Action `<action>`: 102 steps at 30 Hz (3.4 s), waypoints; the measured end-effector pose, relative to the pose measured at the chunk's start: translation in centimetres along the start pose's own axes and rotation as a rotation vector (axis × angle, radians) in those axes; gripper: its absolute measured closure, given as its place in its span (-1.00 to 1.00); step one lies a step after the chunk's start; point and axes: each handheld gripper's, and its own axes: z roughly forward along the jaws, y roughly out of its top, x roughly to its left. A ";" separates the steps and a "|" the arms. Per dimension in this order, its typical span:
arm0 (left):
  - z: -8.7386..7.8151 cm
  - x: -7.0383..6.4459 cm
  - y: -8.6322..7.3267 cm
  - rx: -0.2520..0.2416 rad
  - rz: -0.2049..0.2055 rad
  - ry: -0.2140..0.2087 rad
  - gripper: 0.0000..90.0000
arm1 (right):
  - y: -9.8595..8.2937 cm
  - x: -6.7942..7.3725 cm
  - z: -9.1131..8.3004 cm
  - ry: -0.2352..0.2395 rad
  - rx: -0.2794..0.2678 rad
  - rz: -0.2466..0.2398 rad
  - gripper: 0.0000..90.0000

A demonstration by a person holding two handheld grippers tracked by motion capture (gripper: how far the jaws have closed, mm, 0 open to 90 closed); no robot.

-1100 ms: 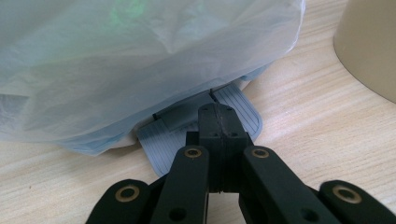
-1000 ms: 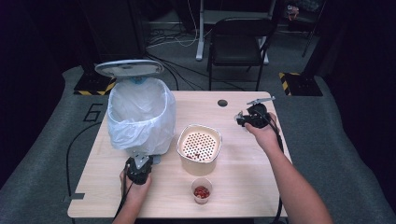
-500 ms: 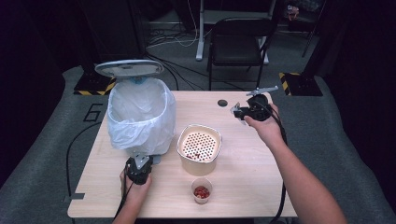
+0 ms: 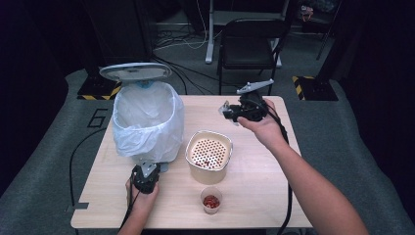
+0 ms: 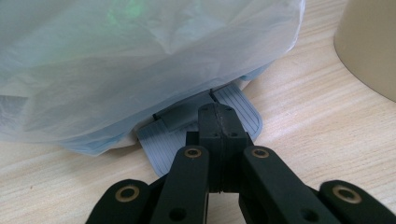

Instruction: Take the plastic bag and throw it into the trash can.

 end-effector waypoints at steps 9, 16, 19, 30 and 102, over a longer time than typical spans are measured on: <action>-0.1 0.0 0.0 0.008 0.008 0.002 1.00 | 2.0 3.4 0.9 0.075 -0.017 -0.061 0.40; 0.0 -0.1 0.0 -0.001 -0.004 0.003 1.00 | 3.5 5.5 1.5 0.117 -0.036 -0.110 0.40; 0.0 -0.1 0.0 -0.003 0.003 0.003 1.00 | 4.4 6.5 1.6 0.137 -0.052 -0.113 0.40; 0.1 0.0 0.0 -0.022 0.021 0.033 1.00 | 7.4 9.7 2.8 0.192 -0.077 -0.176 0.40; 0.0 -0.1 0.0 0.001 0.016 0.006 1.00 | -2.7 4.8 3.4 -0.053 -0.037 -0.091 0.10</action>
